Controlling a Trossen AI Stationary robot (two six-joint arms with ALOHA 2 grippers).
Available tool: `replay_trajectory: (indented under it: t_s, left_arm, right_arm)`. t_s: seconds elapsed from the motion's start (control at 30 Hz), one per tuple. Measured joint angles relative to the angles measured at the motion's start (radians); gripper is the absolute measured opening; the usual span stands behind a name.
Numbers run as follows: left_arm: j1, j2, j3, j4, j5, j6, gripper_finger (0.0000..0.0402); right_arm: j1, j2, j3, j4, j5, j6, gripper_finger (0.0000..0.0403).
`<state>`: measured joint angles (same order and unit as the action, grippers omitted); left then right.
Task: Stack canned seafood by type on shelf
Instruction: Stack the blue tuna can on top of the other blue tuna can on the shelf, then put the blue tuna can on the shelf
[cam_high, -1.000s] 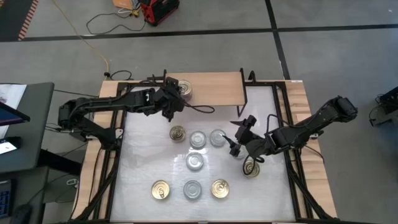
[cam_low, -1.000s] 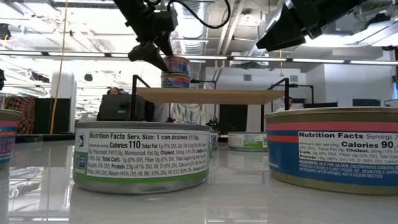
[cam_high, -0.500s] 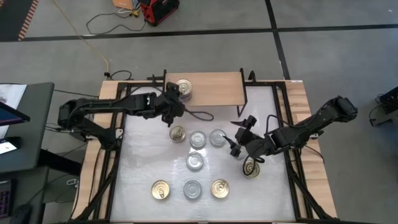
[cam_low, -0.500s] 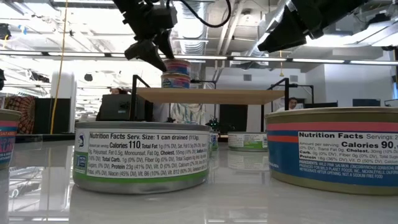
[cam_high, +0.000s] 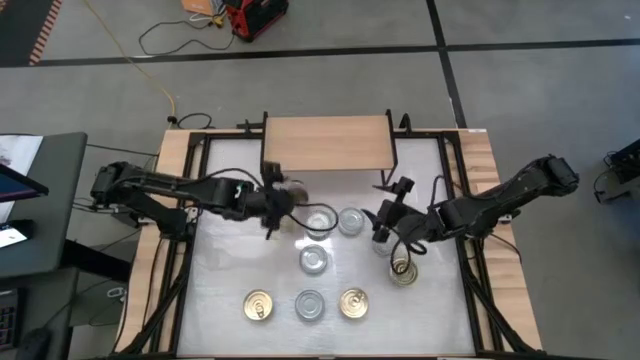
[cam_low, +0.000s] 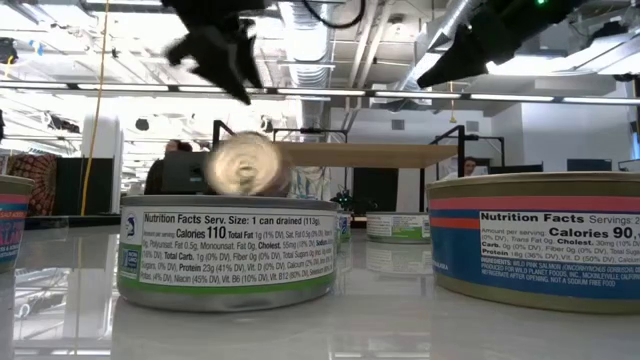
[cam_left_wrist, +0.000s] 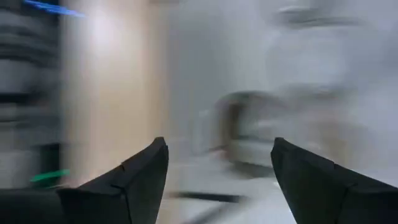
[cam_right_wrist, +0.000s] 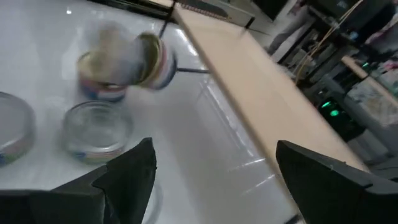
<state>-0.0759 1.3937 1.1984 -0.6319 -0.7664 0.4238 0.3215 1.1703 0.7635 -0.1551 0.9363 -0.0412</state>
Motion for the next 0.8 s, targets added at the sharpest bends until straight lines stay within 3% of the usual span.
replay_trajectory:
  t_s: [0.07, 0.23, 0.43, 0.6, 0.8]
  left_arm:
    - [0.027, 0.000, 0.027, 0.005, 0.057, 0.018, 0.0273]
    - [0.003, 0.000, 0.096, -0.125, 0.169, -0.131, 0.0273]
    - [-0.004, 0.000, 0.106, -0.190, 0.164, -0.192, 0.0273]
    - [0.001, 0.000, 0.106, -0.189, 0.178, -0.226, 0.0273]
    - [-0.044, -0.013, 0.107, -0.259, 0.283, -0.337, 0.0273]
  right_arm:
    - [-0.018, -0.029, 0.000, 0.036, -0.003, -0.024, 0.0361]
    - [-0.019, -0.092, 0.002, 0.008, -0.058, -0.013, 0.0361]
    - [-0.010, -0.102, 0.002, 0.008, -0.065, -0.017, 0.0361]
    - [-0.025, -0.094, 0.000, 0.006, -0.133, -0.013, 0.0361]
    - [-0.050, -0.015, 0.000, 0.033, -0.162, -0.020, 0.0361]
